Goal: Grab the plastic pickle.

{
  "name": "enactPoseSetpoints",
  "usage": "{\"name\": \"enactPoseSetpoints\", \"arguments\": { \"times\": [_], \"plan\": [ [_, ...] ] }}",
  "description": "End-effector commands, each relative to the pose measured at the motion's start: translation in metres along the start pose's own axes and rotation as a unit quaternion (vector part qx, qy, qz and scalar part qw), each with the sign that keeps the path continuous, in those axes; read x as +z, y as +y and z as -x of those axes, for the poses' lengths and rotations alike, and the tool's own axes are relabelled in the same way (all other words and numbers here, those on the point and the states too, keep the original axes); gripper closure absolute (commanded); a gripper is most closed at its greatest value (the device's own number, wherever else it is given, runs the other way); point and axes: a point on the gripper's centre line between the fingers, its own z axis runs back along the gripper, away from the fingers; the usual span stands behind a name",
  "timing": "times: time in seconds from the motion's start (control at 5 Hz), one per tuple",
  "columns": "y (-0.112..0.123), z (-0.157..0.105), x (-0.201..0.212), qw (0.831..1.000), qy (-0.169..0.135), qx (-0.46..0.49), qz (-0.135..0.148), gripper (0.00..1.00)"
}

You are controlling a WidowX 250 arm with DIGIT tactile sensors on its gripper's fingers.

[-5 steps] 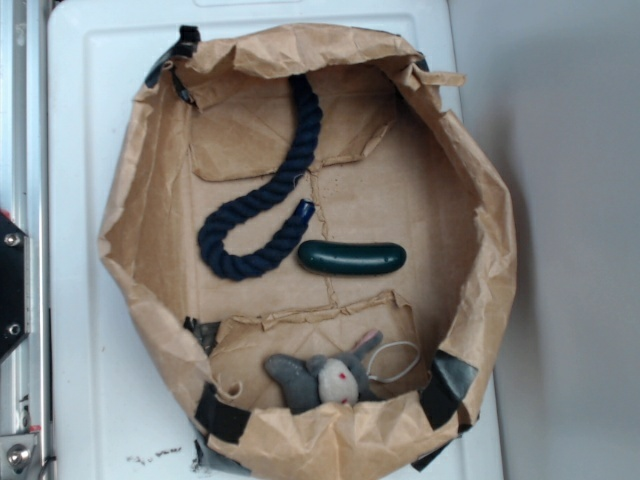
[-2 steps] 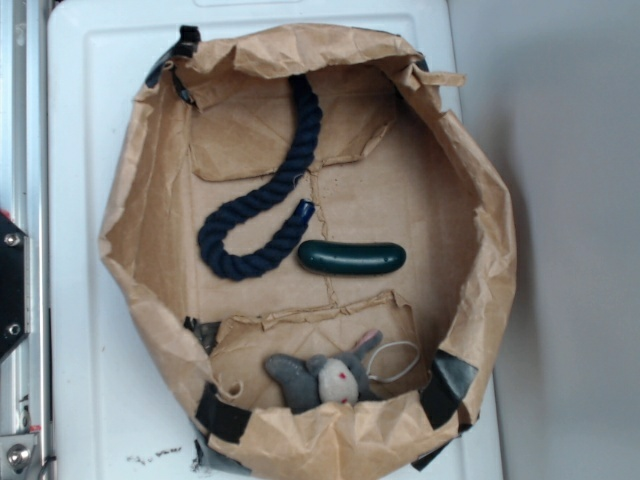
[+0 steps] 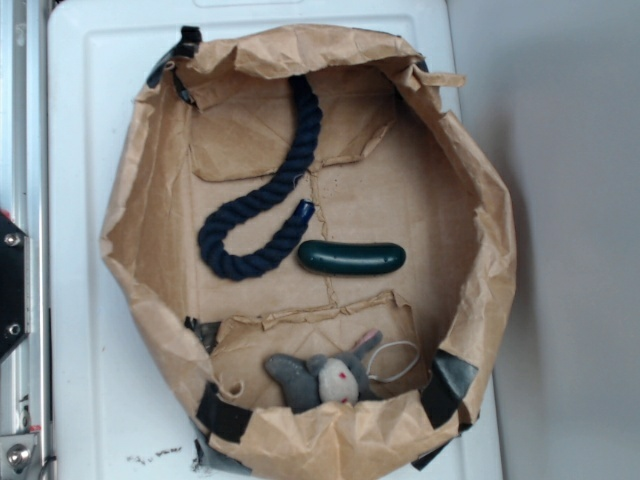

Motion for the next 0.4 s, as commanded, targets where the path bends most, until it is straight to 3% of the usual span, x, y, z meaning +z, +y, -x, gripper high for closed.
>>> {"name": "enactPoseSetpoints", "arguments": {
  "times": [0.0,0.2],
  "plan": [
    [-0.012,-0.040,0.000,1.000,-0.015,0.009,0.004,0.00],
    [-0.025,-0.082,-0.016,0.998,-0.028,0.048,-0.017,0.00]
  ]
}}
